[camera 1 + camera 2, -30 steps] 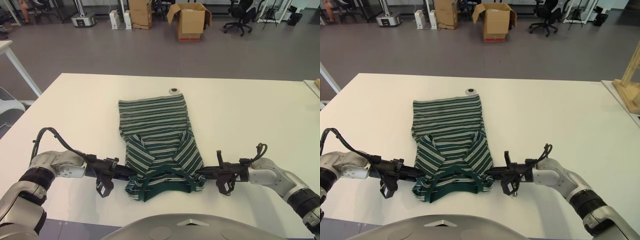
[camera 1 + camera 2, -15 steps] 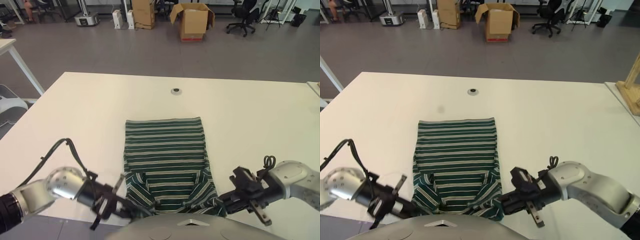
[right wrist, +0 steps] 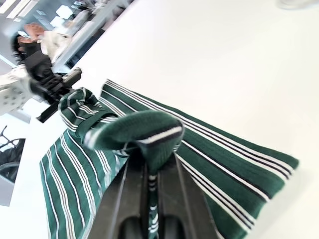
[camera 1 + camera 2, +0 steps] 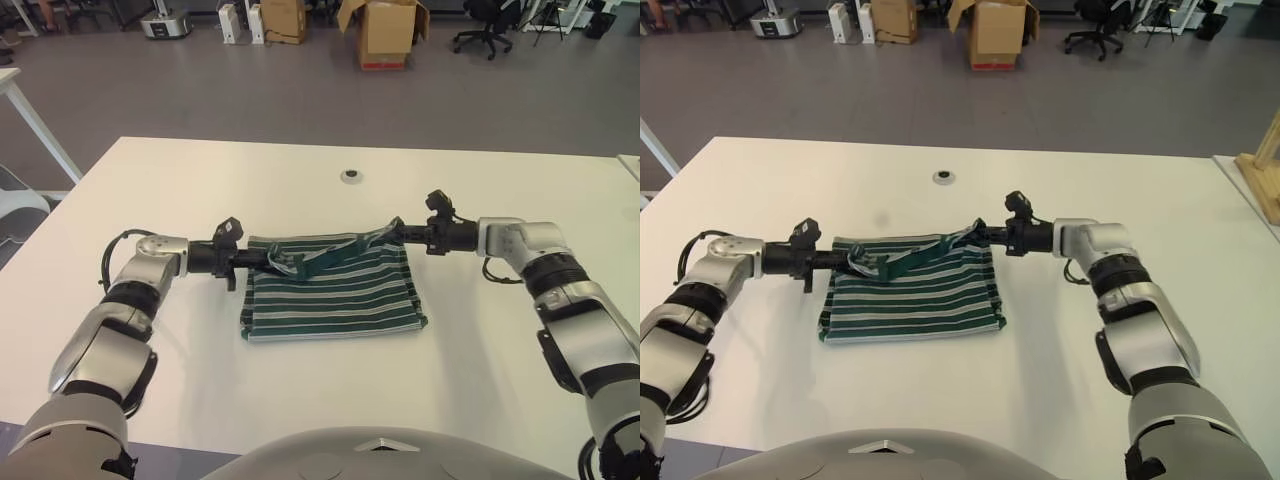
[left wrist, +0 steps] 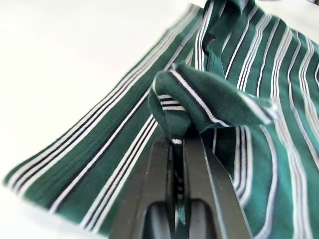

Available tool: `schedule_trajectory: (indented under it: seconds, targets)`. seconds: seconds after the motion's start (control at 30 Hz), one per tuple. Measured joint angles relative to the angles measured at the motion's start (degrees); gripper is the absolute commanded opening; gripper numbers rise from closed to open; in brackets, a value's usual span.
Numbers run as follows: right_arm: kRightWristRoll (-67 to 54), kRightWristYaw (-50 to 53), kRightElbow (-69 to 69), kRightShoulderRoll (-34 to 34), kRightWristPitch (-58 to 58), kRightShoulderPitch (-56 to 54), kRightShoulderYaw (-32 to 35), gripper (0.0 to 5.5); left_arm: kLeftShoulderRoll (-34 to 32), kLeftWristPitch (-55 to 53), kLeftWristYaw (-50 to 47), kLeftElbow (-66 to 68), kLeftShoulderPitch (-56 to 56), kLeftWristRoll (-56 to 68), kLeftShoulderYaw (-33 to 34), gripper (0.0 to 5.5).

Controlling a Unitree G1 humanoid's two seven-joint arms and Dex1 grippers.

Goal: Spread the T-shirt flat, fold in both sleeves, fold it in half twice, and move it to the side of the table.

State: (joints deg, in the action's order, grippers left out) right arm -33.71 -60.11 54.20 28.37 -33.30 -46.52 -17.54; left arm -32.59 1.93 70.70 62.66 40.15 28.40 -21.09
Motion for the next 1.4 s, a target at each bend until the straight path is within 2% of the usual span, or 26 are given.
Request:
schedule_trajectory:
  seconds: [0.2,0.27,0.3,0.37,0.43,0.47,0.6,0.67,0.73,0.83,0.93,1.03,1.13,1.2,1.3,1.4]
  targets:
    - [9.0,6.7,13.4,-4.7,5.3,-2.2,5.3,0.00,9.0,-3.4,-12.3,8.4,0.8,-2.0,11.8,0.00]
    - [9.4,11.9,15.5,-5.6,6.1,-2.9,8.3,0.40,10.6,-5.6,-20.4,9.5,1.3,-1.5,16.2,0.00]
    - [9.2,14.5,16.6,-6.4,6.6,-2.9,10.8,0.55,11.5,-7.6,-25.5,10.0,1.5,-0.3,19.5,0.36]
    - [8.5,19.3,18.2,-7.3,6.7,-3.0,16.2,0.84,12.9,-12.6,-32.3,10.8,2.4,2.4,25.7,0.62]
    - [6.9,22.2,19.3,-7.5,6.4,-3.0,20.6,1.22,14.0,-16.5,-34.3,10.7,2.6,5.2,30.5,0.91]
    - [6.7,23.9,19.4,-7.8,6.2,-3.0,22.9,1.22,14.5,-18.8,-35.4,10.4,2.9,5.9,32.6,0.91]
    - [6.8,24.8,18.7,-8.6,4.7,-3.3,27.2,1.22,14.7,-23.2,-32.8,6.8,1.9,4.5,33.1,0.91]
    - [11.9,22.1,14.5,-8.6,8.4,-2.9,23.8,1.22,15.0,-17.5,-30.9,2.5,-0.3,0.2,31.3,0.91]
    - [20.1,21.6,6.0,-7.7,19.6,0.0,17.2,1.22,14.8,-6.3,-30.4,-3.1,-3.3,-6.1,27.7,0.91]
    - [33.2,23.1,-9.9,-3.7,36.6,11.1,8.1,1.22,10.9,14.1,-32.8,-11.7,-4.2,-19.9,20.8,0.91]
    - [34.7,20.2,-24.8,-1.9,38.9,22.5,5.8,1.22,5.7,31.5,-35.7,-14.4,-4.6,-34.9,12.3,0.91]
    - [31.0,16.3,-37.4,-2.1,36.6,30.4,5.5,1.22,4.8,42.2,-37.5,-8.5,-4.5,-49.8,0.5,0.91]
    - [26.6,14.6,-47.5,-1.9,31.2,33.6,6.8,1.22,5.0,44.7,-46.0,-0.8,1.8,-61.9,-9.6,0.91]
    - [29.7,13.5,-50.7,1.0,28.2,33.7,5.1,1.22,5.5,44.5,-46.4,2.6,4.5,-64.4,-12.4,0.91]
    - [38.7,14.9,-46.0,4.0,26.4,33.2,0.3,1.22,4.9,45.0,-37.3,2.1,3.6,-55.6,-9.7,0.91]
    - [41.6,16.2,-43.5,4.4,29.0,30.0,-2.1,1.22,2.2,37.6,-24.7,-15.1,-5.7,-40.0,-8.5,0.91]
